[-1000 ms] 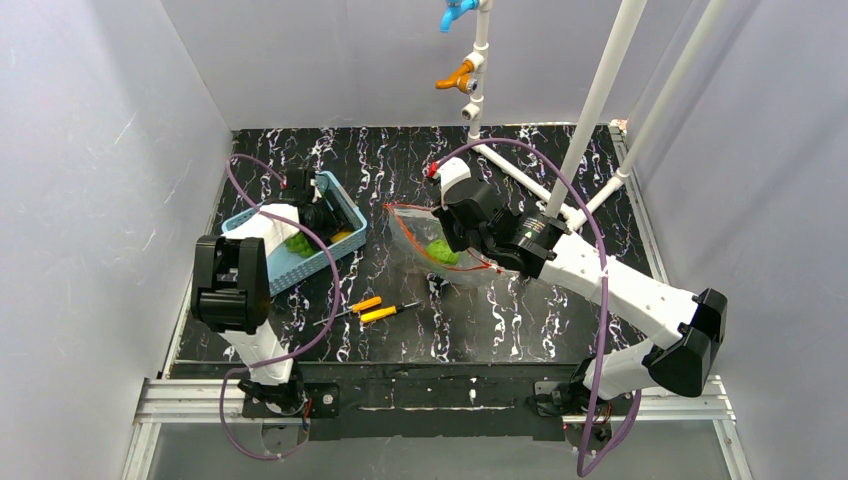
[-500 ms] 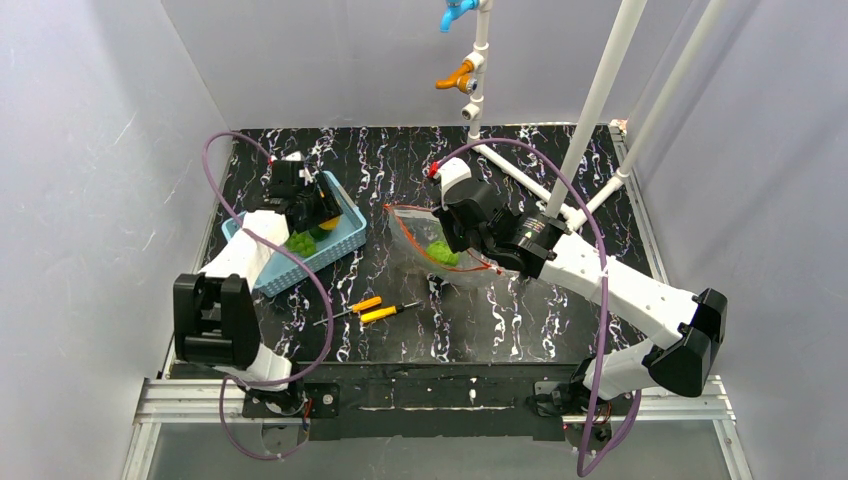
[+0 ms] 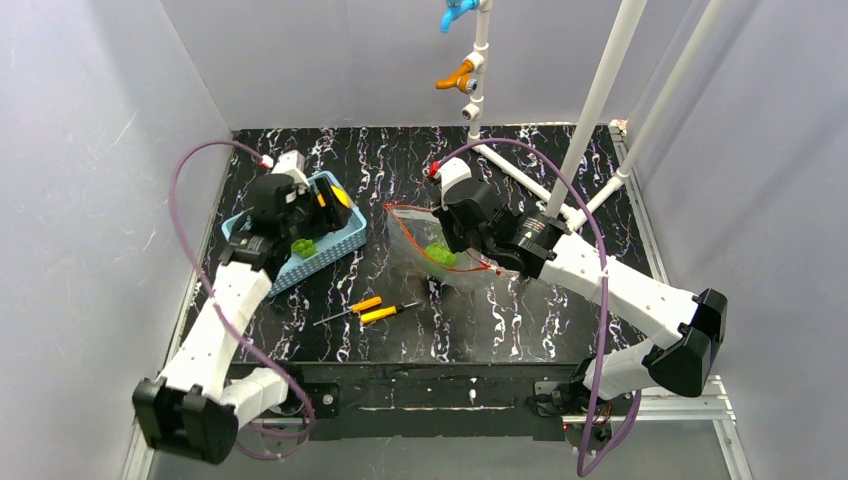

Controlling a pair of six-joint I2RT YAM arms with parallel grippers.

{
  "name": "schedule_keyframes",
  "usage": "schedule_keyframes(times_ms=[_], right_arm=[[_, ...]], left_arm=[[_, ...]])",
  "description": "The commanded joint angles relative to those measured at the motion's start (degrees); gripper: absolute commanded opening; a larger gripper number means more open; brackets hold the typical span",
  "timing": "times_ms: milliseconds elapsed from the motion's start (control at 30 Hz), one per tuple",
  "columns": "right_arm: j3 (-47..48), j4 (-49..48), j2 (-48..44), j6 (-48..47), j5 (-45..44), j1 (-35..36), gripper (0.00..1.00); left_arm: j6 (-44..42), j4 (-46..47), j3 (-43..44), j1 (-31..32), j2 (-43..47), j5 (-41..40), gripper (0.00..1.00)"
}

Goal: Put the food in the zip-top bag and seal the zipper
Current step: Place the fake fruit in the zipper food storage bag.

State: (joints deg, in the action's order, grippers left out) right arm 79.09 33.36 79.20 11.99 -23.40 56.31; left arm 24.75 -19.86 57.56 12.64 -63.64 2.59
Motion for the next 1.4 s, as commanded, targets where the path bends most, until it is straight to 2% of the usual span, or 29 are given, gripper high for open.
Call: schedule_keyframes(times_ms=[0, 167, 267, 367, 467, 567, 700, 867, 1100, 1233, 1367], right_arm=[[2.14, -1.93, -1.29, 0.01, 0.76, 0.20, 0.01], [1.05, -4.05, -1.94, 0.04, 1.89, 0.20, 0.01], [1.26, -4.01, -1.67, 0.57, 2.99, 0.20, 0.01], [0.58, -4.98, -1.92, 1.12, 4.55, 0.21, 0.01], [0.01, -5.41, -2.35, 1.86, 5.17, 0.21, 0.01], [0.10, -5.46, -2.47, 1.96, 5.55, 0.20, 0.01], [0.02, -5.50, -2.96, 2.13, 5.60, 0.20, 0.01], [-0.41, -5.95, -3.70, 2.10, 6.07, 0.20, 0.01], [0.26, -5.78, -2.84, 1.28, 4.98, 0.42, 0.01], [0.50, -5.67, -2.41, 0.58, 3.76, 0.68, 0.01], [0.67, -5.92, -2.00, 0.41, 3.86, 0.79, 0.01]], left_arm=[[8.92, -5.47, 0.66, -0.09, 9.30, 16.12, 0.28], [19.09, -1.93, 1.50, -0.06, 16.45, 29.84, 0.26], [27.19, 1.77, 0.75, 0.19, 18.62, 33.00, 0.25], [35.52, 10.05, -2.87, 2.62, 19.43, 35.39, 0.24], [39.20, 16.79, -4.38, 8.86, 18.62, 32.42, 0.24], [38.08, 17.26, -2.88, 14.53, 15.79, 29.82, 0.24], [39.73, 19.18, -4.72, 18.27, 15.04, 23.92, 0.24], [41.65, 20.27, -6.21, 18.88, 13.79, 21.82, 0.24], [44.49, 12.71, -3.85, 20.16, 8.74, 21.26, 0.25], [45.14, 9.03, -5.18, 20.58, 8.75, 18.68, 0.28], [45.83, 8.17, -6.78, 20.58, 9.85, 16.60, 0.39]])
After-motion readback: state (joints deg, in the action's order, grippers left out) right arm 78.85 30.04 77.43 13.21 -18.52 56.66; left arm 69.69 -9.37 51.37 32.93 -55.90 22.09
